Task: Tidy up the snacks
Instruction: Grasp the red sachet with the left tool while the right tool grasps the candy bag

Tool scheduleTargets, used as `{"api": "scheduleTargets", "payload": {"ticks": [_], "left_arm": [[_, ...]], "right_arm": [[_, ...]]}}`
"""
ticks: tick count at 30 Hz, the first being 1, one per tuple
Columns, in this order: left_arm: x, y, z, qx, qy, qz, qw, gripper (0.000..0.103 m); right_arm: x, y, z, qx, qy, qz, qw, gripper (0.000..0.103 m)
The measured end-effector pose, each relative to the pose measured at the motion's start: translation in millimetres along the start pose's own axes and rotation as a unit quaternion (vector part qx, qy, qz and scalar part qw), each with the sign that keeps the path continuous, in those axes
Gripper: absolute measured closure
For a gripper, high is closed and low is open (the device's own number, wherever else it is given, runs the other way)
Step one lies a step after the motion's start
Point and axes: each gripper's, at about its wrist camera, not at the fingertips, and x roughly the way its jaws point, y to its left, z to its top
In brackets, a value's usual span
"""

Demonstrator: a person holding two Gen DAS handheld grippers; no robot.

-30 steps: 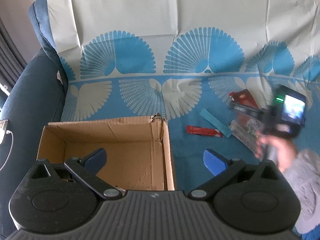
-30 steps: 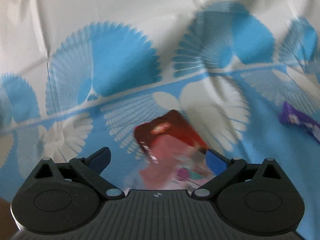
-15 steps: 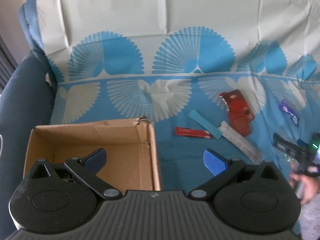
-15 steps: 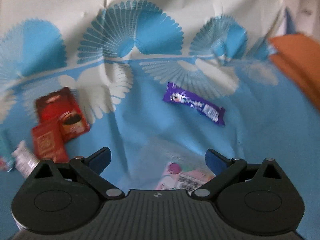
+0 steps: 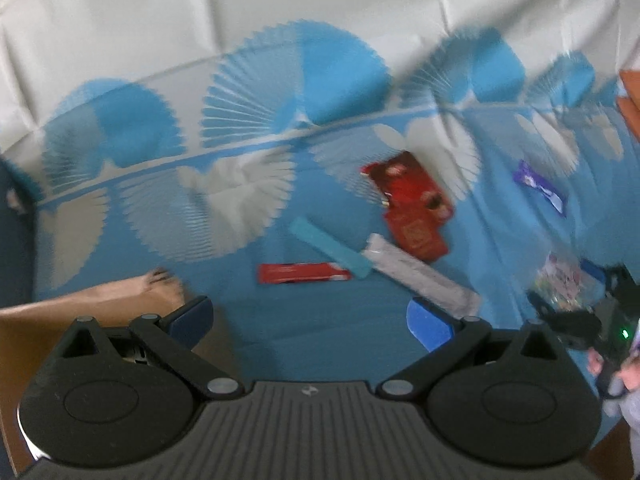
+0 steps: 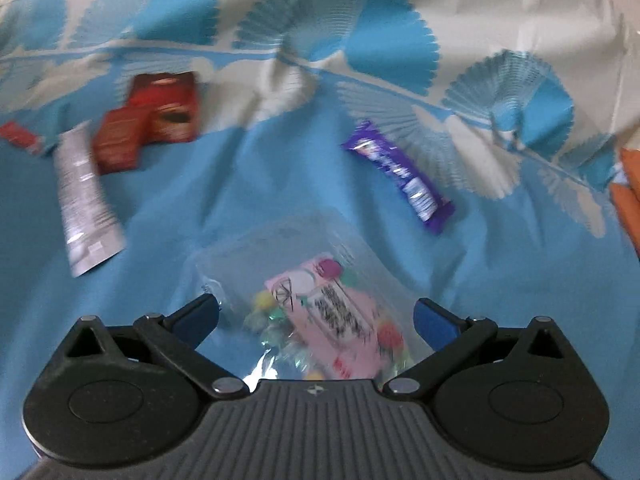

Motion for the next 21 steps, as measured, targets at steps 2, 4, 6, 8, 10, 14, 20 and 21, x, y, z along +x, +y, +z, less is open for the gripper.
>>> {"api": "scheduleTargets", "payload": {"ticks": [2, 4, 6, 8, 10, 14, 20, 21], "left_arm": [[17, -17, 13, 0.014, 0.012, -0.022, 0.9996, 0.000], [41, -35, 26, 0.020, 0.027, -0.048, 0.9983, 0.000], [68, -50, 38, 0.015, 0.048, -0.073, 0.9961, 0.000], [97, -63, 48, 0.009, 0.072, -0.081, 0.9941, 0.000], [124, -75, 55, 0.002, 0.089, -0.073, 0.9934, 0.000], [170, -94, 66, -0.002, 0.123, -0.073, 0.9897, 0.000], [217, -109, 72, 0.003, 0.151, -0.018, 0.9883, 0.000], [218, -109, 73, 0.006, 0.146, -0.017, 0.9891, 0.000]], "right_arm": [[11, -12, 1, 0.031, -0.008, 0.023, 0.999, 0.000], [18, -19, 0, 0.062, -0.018, 0.038, 0.997, 0.000], [19, -20, -6, 0.071, -0.029, 0.039, 0.996, 0.000], [12, -20, -6, 0.059, -0.023, 0.031, 0.998, 0.000], [3, -22, -9, 0.057, -0.007, 0.033, 0.998, 0.000], [1, -43, -30, 0.093, -0.018, 0.039, 0.995, 0.000], [0, -43, -35, 0.091, -0.027, 0.037, 0.995, 0.000], [-3, -43, -34, 0.089, -0.019, 0.034, 0.995, 0.000]]}}
